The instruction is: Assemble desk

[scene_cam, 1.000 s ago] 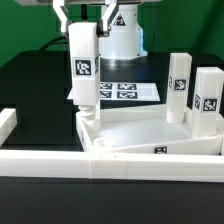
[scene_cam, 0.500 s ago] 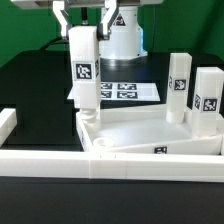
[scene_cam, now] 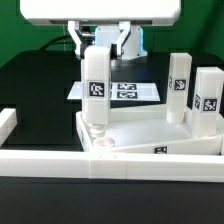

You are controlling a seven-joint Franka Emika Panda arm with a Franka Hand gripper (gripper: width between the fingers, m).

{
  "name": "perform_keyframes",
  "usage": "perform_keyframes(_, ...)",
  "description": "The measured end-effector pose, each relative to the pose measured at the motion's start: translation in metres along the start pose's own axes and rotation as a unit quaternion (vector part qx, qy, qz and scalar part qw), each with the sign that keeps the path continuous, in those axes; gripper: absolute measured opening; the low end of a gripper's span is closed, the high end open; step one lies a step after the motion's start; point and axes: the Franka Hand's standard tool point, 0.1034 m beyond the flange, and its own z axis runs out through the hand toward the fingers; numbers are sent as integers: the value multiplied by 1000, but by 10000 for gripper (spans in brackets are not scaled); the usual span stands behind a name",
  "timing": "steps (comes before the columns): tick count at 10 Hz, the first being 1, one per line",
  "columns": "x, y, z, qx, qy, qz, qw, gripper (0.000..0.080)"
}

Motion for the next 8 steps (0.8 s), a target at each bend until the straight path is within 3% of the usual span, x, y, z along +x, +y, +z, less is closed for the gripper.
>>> perform_keyframes(2, -1, 0, 1, 0, -1, 0, 1000, 290)
perform_keyframes(5, -5, -22, 13, -5, -1, -87, 996, 290)
perform_keyframes(8, -5, -21, 13, -6, 1, -71, 997, 290)
